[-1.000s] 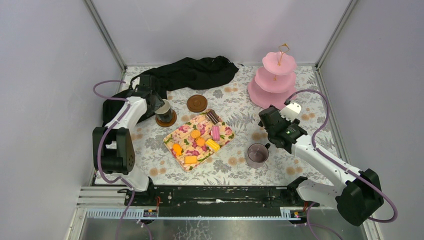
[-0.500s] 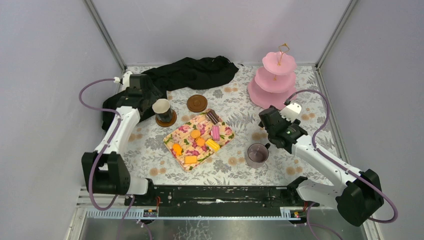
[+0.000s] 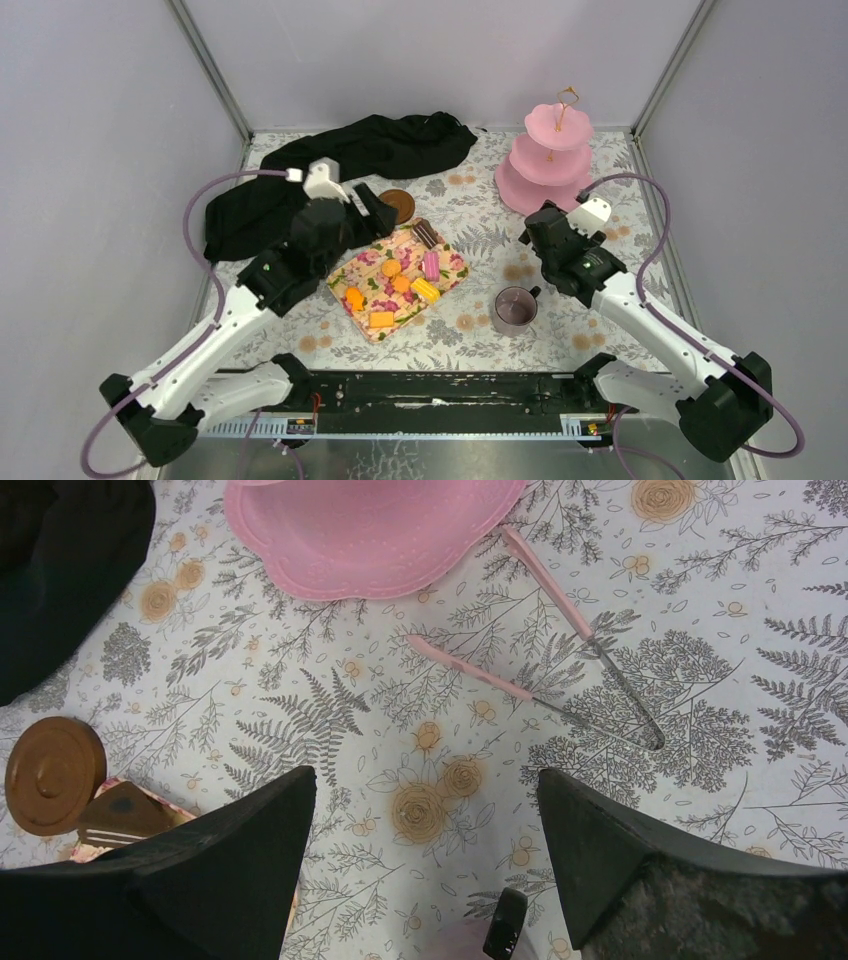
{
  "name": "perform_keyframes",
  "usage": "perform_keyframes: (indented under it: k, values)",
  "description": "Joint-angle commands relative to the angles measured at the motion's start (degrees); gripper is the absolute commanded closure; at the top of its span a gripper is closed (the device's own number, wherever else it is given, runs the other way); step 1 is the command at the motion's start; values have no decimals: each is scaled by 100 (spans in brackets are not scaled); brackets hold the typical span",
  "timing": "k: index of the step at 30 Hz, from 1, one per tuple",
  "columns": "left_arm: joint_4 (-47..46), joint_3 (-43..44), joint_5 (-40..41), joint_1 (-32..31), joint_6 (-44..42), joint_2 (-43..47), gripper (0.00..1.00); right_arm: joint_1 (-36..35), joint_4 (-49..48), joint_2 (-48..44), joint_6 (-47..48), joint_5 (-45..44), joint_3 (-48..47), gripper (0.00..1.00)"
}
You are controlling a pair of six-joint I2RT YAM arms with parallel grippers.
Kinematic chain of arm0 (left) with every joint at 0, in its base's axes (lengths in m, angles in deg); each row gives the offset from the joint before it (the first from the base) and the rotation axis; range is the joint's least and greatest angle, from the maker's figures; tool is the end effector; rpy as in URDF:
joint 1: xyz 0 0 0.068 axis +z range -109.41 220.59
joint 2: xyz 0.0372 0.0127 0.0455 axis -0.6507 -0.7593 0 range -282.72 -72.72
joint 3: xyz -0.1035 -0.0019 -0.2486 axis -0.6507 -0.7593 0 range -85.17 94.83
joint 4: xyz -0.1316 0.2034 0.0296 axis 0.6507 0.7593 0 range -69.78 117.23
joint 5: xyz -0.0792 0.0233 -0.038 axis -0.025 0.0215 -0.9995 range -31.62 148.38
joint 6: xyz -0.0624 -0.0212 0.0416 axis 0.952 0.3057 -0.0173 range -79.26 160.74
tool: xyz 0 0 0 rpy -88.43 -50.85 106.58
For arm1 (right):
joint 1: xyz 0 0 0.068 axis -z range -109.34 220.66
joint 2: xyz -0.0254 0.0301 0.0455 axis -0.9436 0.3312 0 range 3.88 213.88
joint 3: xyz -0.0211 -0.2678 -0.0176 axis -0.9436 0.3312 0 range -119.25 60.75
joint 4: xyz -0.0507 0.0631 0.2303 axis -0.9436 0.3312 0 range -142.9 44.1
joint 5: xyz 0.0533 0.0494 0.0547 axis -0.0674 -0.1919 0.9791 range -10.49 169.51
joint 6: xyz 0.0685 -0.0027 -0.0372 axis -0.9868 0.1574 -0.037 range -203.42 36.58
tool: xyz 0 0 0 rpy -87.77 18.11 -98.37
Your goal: Serve the afternoon tea
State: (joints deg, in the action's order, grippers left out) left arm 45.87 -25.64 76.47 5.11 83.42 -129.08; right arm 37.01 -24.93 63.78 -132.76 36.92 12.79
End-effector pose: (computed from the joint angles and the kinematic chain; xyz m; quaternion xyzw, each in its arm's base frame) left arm 0.1955 -0.1139 0.3502 -0.1387 0.8140 -0.2445 0.5083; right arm 0.2063 0.0831 0.2716 0.2675 0.8152 0.0149 0.5134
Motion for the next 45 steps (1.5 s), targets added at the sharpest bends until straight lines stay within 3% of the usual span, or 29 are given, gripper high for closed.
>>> perform_keyframes:
  k: [1,6,10,19,25,31,37,41,45]
  values:
    - [341,-24,977,-1430,188,30,20,-42,-208,246,-100,-115,-313,11]
    - [651,593,1652,-2822,20,-880,19,-52,-129,120,-239,-80,-368,11]
    - [718,1167,1834,-3336,-189,-1565,19,-79,-69,-248,-209,-125,-290,11]
    - [-331,1207,1131,-3343,-721,-2506,18,-90,620,-716,-89,-585,-464,10]
    - [-838,1043,416,-3346,-919,-3065,19,-82,1022,-927,-424,-726,-348,9]
    - [-1140,1087,190,-3332,-1103,-3616,20,-80,1714,-1253,-626,-781,-472,9]
    - [-1147,976,447,-3122,-354,-3907,20,-85,2243,-1438,-866,-333,-761,10]
    - [-1729,102,739,-2808,209,-3499,20,-86,2686,-1373,-909,-304,-1068,10]
    - [-2153,-197,625,-2435,157,-3208,20,-82,2873,-1279,-444,-459,-1328,10]
